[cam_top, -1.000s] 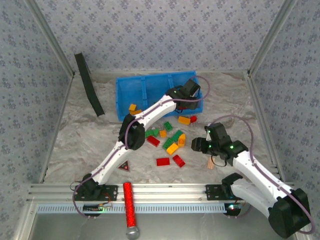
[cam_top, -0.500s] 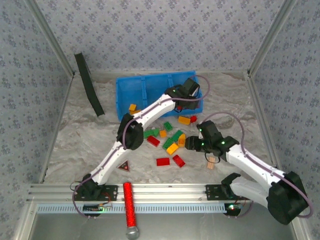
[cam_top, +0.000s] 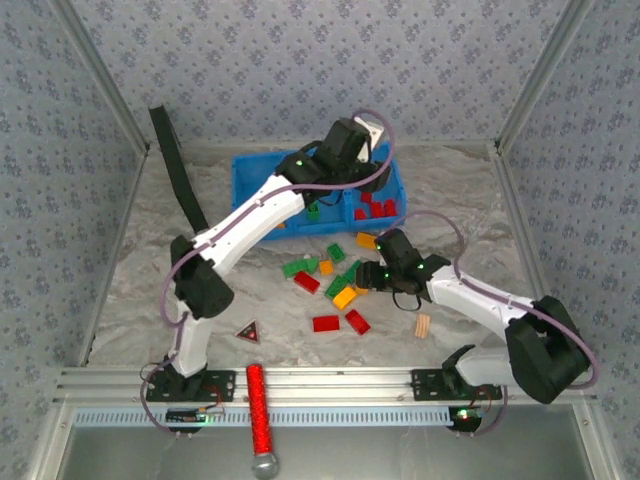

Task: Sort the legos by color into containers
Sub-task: Pick up the lego from the center of the table.

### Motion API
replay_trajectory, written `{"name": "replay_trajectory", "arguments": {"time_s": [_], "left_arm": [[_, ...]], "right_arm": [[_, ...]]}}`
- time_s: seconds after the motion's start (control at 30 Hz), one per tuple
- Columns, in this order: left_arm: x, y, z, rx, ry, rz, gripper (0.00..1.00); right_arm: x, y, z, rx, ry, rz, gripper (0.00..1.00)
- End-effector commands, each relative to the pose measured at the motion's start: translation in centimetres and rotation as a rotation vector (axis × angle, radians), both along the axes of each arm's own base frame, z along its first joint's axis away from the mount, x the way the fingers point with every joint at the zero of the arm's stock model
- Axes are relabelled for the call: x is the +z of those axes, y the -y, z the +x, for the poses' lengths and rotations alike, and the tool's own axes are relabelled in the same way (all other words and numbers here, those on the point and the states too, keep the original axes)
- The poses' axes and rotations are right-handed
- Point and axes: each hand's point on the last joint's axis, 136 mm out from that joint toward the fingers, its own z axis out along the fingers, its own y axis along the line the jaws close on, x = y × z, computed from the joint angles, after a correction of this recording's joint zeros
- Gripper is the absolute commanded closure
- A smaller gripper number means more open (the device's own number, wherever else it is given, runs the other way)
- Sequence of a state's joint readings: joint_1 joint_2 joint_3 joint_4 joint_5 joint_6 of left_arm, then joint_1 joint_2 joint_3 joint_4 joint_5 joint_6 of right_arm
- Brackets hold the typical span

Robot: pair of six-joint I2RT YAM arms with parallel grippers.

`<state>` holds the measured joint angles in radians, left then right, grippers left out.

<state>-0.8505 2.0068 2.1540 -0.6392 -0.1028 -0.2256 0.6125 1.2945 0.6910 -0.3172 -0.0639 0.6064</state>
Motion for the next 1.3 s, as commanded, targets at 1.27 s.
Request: {"name": "replay_trajectory", "arguments": {"time_s": [1.27], "left_arm": [[0.3, -17.1, -5.3, 0.246, 0.053, 0.005, 0.32]], "right_arm": [[-4.3, -0.9, -0.1, 0.117, -0.185, -0.212, 0.59]]}}
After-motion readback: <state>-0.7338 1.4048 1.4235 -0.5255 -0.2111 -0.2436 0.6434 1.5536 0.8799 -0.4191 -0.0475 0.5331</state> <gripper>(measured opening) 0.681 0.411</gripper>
